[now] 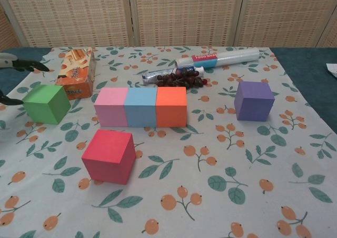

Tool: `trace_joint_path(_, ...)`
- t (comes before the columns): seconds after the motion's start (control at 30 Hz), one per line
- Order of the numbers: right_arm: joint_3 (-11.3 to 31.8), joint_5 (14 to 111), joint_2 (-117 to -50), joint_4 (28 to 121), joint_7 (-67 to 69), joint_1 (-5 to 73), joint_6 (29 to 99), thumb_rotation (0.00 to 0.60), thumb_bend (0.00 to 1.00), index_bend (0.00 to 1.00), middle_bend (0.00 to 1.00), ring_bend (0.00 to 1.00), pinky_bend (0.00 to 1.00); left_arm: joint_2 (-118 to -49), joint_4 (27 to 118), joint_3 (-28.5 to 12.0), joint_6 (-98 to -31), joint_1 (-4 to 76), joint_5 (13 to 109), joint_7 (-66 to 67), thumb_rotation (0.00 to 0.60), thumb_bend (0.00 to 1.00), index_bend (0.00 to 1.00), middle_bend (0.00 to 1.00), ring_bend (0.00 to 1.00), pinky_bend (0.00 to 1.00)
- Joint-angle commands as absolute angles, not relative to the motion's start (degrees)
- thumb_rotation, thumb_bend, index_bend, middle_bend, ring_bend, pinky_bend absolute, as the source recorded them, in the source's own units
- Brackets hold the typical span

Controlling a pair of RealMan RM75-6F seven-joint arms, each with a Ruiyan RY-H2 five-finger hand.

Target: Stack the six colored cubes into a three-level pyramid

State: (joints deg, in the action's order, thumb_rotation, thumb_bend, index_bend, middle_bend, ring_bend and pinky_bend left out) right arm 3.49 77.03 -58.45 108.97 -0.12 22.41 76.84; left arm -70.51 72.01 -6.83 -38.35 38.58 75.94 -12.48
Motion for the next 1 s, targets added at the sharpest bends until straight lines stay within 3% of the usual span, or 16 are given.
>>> trace_joint_path(0.03, 3.66, 77.1, -58.64, 108.4, 0.22, 22.02, 76.34, 0.6, 0.06, 0.0, 0.0, 0.0, 0.0, -71.92, 70.58, -6.61, -37.07, 39.67, 74.84, -11.12, 0.6, 0.31, 0.09, 0.01, 0.0, 0.1)
trace_joint_path(0.7, 5.55, 76.39, -59.37, 107.6, 0.12, 20.16, 74.77, 0.6, 0.06, 0.0, 0.0, 0.0, 0.0, -76.61, 66.79, -5.91, -39.61, 39.02, 73.97, -12.56, 0.6, 0.31, 0.22, 0.18, 0.12, 0.22)
trace_joint_path(0.8, 5.92, 76.22, -59.48, 107.72, -0.15, 19.89, 74.92, 0.6, 0.06, 0.0, 0.0, 0.0, 0.0, -78.04, 65.16, -6.26, -42.01, 38.57, 75.01, -14.16, 0.6, 0.31, 0.28, 0.25, 0.19, 0.26)
trace_joint_path(0.93, 6.23, 76.34, -59.51, 107.92, -0.15, 19.61, 74.9, 0.6, 0.06, 0.0, 0.0, 0.0, 0.0, -78.34, 64.65, -6.52, -44.93, 37.87, 76.61, -16.99, 0.6, 0.3, 0.38, 0.43, 0.34, 0.34)
trace_joint_path(1.0, 6.43, 76.5, -59.43, 108.0, -0.01, 19.5, 74.9, 0.6, 0.06, 0.0, 0.0, 0.0, 0.0, -76.38, 67.29, -7.15, -45.68, 37.7, 77.06, -19.81, 0.6, 0.3, 0.39, 0.45, 0.36, 0.37)
